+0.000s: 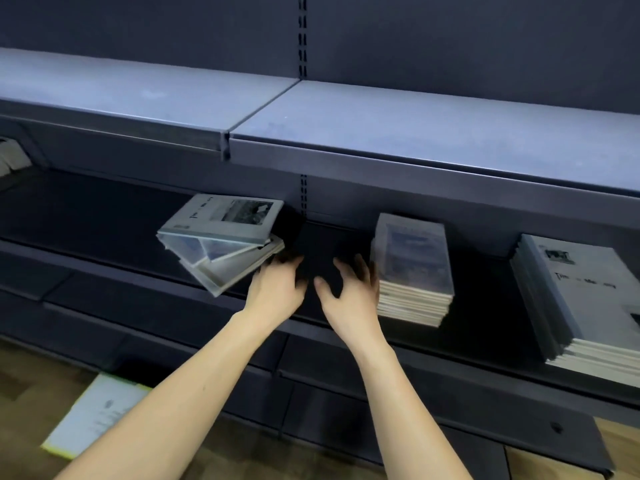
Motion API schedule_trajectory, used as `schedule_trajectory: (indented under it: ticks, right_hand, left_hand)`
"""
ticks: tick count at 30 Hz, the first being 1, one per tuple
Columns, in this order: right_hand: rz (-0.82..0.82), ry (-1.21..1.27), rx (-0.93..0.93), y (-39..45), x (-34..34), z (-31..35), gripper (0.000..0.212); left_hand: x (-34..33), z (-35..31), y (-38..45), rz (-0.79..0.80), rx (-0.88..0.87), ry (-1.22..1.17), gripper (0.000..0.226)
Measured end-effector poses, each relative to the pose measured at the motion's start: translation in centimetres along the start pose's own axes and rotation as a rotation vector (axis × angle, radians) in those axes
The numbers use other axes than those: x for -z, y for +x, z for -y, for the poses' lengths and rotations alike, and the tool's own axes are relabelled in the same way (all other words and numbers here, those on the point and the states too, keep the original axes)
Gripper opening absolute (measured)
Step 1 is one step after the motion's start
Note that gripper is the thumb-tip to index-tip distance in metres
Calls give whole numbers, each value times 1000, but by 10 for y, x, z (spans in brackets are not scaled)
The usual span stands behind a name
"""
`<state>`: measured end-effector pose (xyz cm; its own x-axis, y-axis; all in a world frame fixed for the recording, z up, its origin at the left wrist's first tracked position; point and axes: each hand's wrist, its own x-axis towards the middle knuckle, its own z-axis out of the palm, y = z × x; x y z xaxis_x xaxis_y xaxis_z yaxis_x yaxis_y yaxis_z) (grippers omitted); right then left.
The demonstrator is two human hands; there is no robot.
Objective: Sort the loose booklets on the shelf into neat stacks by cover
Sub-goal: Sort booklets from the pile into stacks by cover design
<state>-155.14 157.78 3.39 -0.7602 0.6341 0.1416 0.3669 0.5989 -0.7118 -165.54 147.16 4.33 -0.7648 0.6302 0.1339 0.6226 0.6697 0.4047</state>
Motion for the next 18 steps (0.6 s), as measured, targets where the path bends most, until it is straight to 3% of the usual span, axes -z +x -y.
schedule_trajectory:
  ticks: [8, 18]
  right_hand:
    - [119, 152, 16, 6, -62, 51, 53]
    - [90, 176, -30, 25, -140, 110, 46]
  left_hand:
    - [27, 69, -8, -41, 112, 18, 50]
    - [49, 163, 15, -22, 90, 41, 56]
